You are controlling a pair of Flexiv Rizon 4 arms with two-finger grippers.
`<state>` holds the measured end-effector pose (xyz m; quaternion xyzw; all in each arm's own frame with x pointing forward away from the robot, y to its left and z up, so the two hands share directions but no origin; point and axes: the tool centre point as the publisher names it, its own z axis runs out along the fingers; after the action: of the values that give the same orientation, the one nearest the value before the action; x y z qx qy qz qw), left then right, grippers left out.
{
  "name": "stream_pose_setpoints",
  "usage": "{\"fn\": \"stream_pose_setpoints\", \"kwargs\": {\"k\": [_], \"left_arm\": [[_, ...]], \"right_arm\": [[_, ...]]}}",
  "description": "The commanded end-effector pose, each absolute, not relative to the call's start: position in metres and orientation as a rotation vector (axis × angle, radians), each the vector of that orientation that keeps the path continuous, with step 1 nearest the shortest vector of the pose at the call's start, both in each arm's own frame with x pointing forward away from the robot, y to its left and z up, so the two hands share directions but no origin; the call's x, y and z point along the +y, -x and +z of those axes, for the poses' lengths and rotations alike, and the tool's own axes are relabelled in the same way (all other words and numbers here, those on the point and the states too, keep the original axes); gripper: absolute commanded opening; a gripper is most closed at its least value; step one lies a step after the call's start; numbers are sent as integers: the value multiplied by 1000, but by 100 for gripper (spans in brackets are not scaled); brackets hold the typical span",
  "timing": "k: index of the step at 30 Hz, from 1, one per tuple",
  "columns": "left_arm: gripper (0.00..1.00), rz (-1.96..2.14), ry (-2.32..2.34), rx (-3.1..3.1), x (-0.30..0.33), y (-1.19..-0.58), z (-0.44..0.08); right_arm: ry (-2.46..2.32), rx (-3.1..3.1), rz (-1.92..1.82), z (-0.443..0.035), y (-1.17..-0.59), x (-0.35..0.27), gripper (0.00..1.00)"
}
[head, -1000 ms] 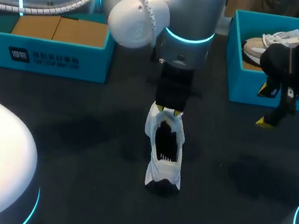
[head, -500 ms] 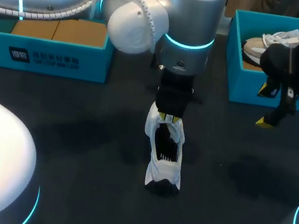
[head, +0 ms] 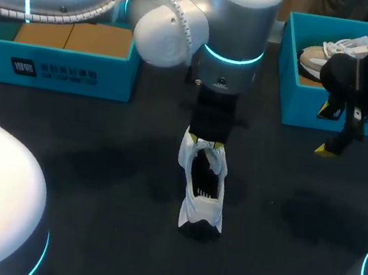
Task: Take the shoe out of the shoebox, open the shoe tongue, remove and reinsert the insole, then place the shoe into the shoebox
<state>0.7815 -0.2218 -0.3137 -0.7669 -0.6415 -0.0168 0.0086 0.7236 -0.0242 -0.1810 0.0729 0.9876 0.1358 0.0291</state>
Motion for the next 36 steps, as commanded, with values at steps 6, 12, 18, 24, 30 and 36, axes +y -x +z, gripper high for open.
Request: {"fn": "stream_pose_setpoints", "kwargs": {"k": [6, 12, 18, 24, 30, 36], "left_arm": [[33, -39, 2397, -2009, -228, -779, -323], [27, -12, 2405, -2031, -224, -771, -319], [18, 25, 2395, -2040, -221, -759, -324], [7, 40, 2384, -2037, -217, -750, -331], [12, 62, 2370, -2043, -215, -744, -332], [20, 76, 2342, -2089, -216, -744, -321]], "right_arm": [[-227, 3049, 415, -182, -725, -23, 100], [-227, 3049, 415, -182, -725, -23, 100], [-227, 3049, 415, -182, -725, -23, 100], [-227, 3049, 415, -182, -725, -23, 100], [-227, 3049, 415, -182, -725, -23, 100], [-227, 3049, 415, -182, -725, -23, 100]]}}
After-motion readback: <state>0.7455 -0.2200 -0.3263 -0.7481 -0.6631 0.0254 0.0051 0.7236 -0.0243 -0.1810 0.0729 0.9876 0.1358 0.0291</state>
